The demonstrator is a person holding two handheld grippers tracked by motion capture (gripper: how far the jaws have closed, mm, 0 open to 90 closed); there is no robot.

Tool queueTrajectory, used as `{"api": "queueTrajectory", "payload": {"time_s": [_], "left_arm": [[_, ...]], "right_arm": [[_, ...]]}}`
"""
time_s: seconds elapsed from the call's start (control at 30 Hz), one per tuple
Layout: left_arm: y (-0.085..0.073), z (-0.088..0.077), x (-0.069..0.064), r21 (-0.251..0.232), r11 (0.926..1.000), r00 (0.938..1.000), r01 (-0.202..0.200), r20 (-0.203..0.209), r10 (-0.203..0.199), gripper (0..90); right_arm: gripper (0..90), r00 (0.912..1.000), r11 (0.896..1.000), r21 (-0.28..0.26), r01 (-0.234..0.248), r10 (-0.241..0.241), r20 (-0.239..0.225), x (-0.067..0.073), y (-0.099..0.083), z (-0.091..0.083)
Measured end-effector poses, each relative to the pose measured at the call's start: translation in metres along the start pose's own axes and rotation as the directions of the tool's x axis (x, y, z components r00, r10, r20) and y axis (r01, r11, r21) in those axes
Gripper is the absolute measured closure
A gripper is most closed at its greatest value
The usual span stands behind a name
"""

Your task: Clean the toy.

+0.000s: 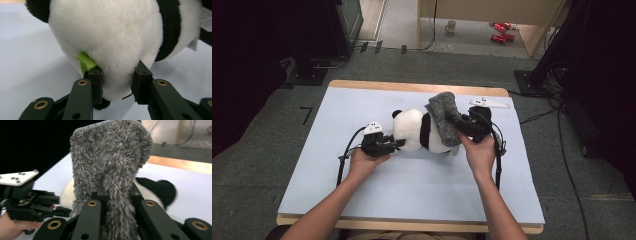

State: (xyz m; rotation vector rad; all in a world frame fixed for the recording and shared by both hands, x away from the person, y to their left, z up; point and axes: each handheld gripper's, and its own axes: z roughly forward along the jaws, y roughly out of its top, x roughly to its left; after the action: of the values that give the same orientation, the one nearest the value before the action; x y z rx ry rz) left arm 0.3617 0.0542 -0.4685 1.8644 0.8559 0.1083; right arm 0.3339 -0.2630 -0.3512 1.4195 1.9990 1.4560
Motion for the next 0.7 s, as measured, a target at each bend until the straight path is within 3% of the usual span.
{"api": "queueTrajectory", "payload": {"time_s": [0.1, 0.2, 0.3, 0.4, 0.57, 0.63, 0.7], "left_arm": [[0.004, -0.006, -0.003, 0.025, 0.9972, 0.9969, 0.071, 0.033, -0.072, 69.5], [0.006, -0.011, -0.01, 0.04, 0.9966, 0.9961, 0.072, 0.049, -0.074, 71.4], [0.007, -0.019, -0.019, 0.067, 0.9936, 0.9942, 0.091, 0.052, -0.094, 71.1], [0.003, -0.021, -0.028, 0.073, 0.993, 0.9955, 0.093, 0.013, -0.094, 68.3], [-0.001, -0.01, -0.039, 0.049, 0.9932, 0.9943, 0.105, 0.014, -0.106, 67.4], [-0.001, -0.005, -0.044, 0.071, 0.9944, 0.9969, 0.078, -0.019, -0.076, 66.9], [-0.003, -0.004, -0.043, 0.078, 0.9924, 0.9954, 0.096, -0.016, -0.095, 66.7]], "right_arm": [[78.8, 0.9994, 1.0, 0.021, 0.012, -0.011, -0.033, 0.012, 0.001, 0.005], [78.7, 0.9956, 0.998, 0.055, 0.004, 0.001, -0.094, 0.027, -0.002, 0.014], [78.7, 0.9925, 0.996, 0.089, 0.024, -0.013, -0.121, 0.041, -0.006, 0.024], [78.5, 0.9903, 0.992, 0.118, 0.045, -0.028, -0.136, 0.053, -0.012, 0.034], [78.5, 0.9886, 0.982, 0.181, 0.055, -0.028, -0.148, 0.06, -0.027, 0.055], [78.3, 0.9896, 0.975, 0.209, 0.079, -0.052, -0.134, 0.063, -0.035, 0.064], [78.2, 0.9883, 0.969, 0.208, 0.132, -0.112, -0.104, 0.06, -0.04, 0.068]]}}
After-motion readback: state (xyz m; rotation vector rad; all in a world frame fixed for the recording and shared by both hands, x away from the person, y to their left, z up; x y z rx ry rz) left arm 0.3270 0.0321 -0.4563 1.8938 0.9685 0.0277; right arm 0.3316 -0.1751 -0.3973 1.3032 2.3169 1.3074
